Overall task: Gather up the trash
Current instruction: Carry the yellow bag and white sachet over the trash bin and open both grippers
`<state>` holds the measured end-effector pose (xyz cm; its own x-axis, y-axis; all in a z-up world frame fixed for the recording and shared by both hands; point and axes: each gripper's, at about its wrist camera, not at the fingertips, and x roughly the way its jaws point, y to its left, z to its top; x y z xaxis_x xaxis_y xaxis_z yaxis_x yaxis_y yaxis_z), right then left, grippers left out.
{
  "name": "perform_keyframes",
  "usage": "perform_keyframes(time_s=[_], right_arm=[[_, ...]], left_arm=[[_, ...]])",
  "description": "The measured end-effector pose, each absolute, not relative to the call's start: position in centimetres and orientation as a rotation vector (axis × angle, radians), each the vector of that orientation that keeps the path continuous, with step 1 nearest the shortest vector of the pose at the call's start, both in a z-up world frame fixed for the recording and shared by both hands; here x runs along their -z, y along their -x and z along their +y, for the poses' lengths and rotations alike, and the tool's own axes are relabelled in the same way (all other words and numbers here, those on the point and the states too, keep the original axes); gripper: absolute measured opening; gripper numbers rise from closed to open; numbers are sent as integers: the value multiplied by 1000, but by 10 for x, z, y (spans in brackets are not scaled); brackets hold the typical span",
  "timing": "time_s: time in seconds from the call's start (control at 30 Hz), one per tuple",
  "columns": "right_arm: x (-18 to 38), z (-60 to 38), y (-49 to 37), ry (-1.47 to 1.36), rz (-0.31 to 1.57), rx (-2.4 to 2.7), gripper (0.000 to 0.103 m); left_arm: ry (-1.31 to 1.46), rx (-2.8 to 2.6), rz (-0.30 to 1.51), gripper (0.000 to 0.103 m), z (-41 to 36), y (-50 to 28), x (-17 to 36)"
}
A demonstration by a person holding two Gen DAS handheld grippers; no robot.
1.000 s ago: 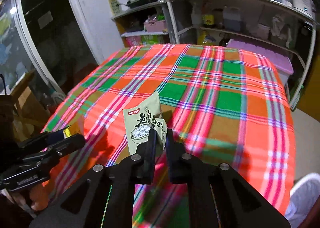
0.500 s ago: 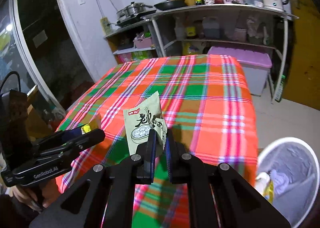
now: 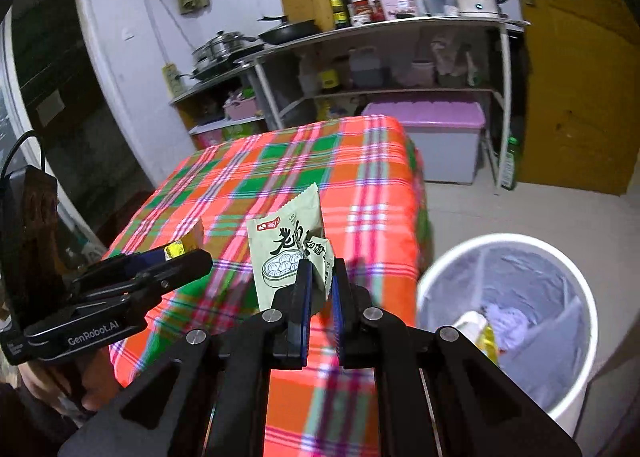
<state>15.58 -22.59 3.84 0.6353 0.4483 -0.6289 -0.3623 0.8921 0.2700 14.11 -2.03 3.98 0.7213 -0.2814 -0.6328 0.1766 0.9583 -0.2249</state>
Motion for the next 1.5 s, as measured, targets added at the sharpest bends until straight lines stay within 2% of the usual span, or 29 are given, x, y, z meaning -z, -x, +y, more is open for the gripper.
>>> perform_keyframes(time_s=[0.8,1.37,1.47,1.5], right_arm=[[1,-360,-139,-267,800,-224,10],[46,-392,-151,-335,922,-171,10],[51,-393,-153,-332,937,-162,12],[52,-394,-153,-332,940,-157,16]], left_arm=[[41,454,811,49,-148,-171,-14],[-14,506,937,50,-196,-190,25],[-13,510,943,53,-199,-190,28],[-10,511,947,55,-199,-191,29]])
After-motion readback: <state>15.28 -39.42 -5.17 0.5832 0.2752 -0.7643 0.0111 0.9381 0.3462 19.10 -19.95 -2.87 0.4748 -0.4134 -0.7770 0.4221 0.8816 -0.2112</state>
